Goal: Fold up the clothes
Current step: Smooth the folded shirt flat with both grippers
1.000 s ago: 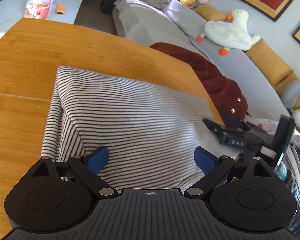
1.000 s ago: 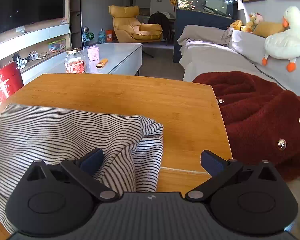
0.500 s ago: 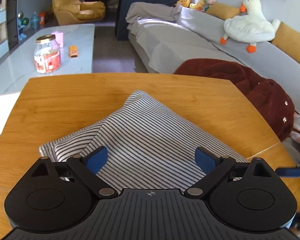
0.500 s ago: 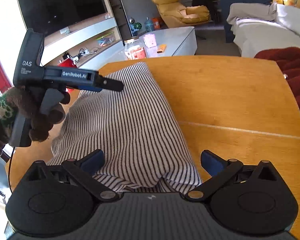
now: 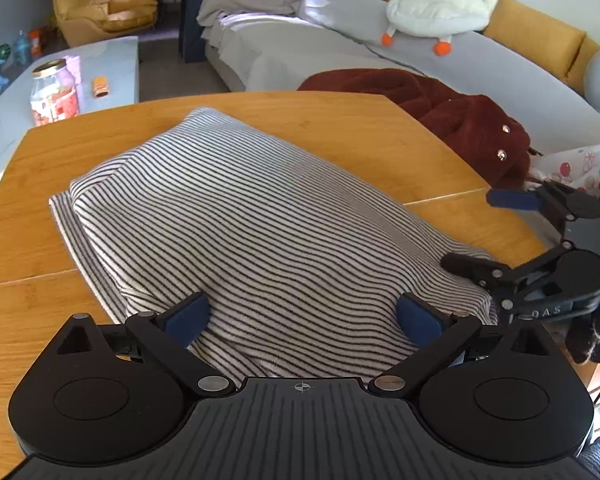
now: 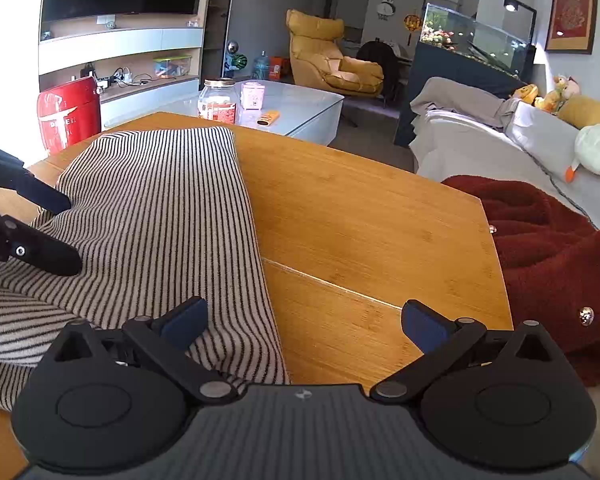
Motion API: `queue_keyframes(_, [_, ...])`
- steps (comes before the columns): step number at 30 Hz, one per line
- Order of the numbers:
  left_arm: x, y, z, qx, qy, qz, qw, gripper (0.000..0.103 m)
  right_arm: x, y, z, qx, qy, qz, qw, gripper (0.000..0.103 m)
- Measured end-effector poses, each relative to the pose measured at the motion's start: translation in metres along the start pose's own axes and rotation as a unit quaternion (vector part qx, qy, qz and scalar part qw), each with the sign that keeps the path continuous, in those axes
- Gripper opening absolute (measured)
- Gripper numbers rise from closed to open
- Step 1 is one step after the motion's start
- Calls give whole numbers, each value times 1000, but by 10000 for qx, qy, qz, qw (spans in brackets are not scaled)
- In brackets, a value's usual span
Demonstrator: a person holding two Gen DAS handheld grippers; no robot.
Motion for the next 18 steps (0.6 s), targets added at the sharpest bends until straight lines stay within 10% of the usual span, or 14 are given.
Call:
queue_keyframes(10, [-11,-8,5,234,-556,-219,9979,103,1,10,-5,936,-181,345,9949,103])
queue_keyframes(18, [-35,19,-15,118,-108,-203,9997,103,-8,-11,-14,819,-650,174,9944,103])
Point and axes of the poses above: each gripper's, at about its wrist camera, not at the fingertips, and x roughly the way its jaws point, z to its left, y to its underside, the point moved 6 cm from there along x, roughly the way its jaws point, and after that the axes turned 1 degree about -y, right-handed, at the moved point
